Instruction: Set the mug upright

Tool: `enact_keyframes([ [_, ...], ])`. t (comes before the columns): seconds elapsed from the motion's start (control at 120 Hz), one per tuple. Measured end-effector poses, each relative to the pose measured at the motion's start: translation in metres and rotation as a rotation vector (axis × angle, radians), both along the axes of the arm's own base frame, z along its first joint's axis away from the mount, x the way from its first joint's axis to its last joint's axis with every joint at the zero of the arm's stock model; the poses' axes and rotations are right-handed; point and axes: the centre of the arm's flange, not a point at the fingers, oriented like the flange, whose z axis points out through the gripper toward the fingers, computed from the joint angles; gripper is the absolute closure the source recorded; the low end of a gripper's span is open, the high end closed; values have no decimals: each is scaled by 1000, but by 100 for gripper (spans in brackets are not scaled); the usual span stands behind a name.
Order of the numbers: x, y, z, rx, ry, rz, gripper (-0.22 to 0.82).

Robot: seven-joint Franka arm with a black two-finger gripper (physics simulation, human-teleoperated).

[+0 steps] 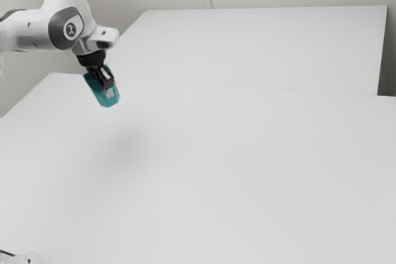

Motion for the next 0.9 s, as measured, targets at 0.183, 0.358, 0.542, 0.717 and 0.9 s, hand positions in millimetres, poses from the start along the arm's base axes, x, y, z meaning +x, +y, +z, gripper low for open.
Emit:
enact_keyframes([
  [0.183,-32,-52,-43,30,-3,42,78],
  [0.358,-46,-67,-82,16,-63,77,78],
  [0.542,-57,-5,-103,13,-133,229,78],
  [0.717,-59,9,-114,0,-181,285,78],
  [0.9,-61,-13,-129,-24,-193,279,78],
])
